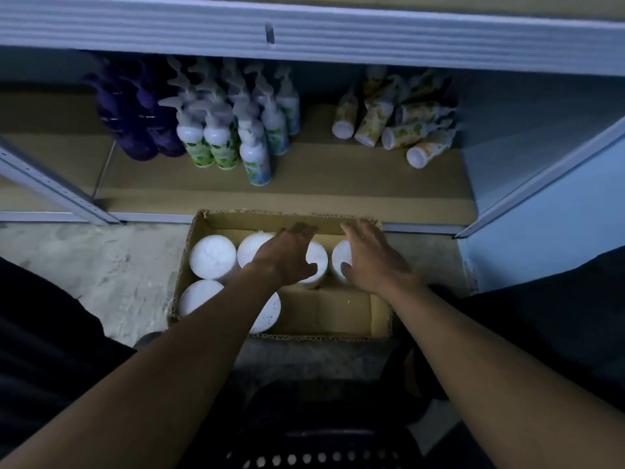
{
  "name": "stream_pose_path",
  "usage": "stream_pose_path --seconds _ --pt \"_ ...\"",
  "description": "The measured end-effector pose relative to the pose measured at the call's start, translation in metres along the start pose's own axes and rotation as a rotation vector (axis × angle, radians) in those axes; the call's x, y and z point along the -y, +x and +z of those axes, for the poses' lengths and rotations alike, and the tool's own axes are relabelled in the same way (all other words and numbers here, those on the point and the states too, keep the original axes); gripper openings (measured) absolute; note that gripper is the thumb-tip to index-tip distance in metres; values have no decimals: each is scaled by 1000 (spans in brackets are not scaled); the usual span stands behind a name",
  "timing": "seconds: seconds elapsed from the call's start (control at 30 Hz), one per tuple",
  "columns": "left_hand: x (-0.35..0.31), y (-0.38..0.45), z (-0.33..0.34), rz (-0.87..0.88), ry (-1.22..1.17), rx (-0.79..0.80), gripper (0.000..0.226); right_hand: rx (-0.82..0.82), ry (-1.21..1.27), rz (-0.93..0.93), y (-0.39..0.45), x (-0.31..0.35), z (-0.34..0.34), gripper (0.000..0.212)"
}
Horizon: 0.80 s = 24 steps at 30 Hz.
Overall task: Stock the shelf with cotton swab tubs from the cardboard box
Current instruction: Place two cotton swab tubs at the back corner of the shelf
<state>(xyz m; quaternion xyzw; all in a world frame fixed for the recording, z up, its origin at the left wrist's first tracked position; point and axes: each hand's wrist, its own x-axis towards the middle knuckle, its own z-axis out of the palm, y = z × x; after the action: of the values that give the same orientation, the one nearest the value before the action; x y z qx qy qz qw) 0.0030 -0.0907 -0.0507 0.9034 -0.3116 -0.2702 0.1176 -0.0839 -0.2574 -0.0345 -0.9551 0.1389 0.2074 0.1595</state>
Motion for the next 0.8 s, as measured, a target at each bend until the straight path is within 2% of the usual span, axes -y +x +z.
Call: stream_pose_path --seconds 0.23,0.5,0.8 --pt "11 19 24 8 181 89 88 60 -31 -3 23 -4 29 94" --pt "10 22 43 -5 323 120 113 110 -38 28 35 -16 44 96" --pt "2 20 38 -12 313 69 106 81 -64 38 31 -11 35 93"
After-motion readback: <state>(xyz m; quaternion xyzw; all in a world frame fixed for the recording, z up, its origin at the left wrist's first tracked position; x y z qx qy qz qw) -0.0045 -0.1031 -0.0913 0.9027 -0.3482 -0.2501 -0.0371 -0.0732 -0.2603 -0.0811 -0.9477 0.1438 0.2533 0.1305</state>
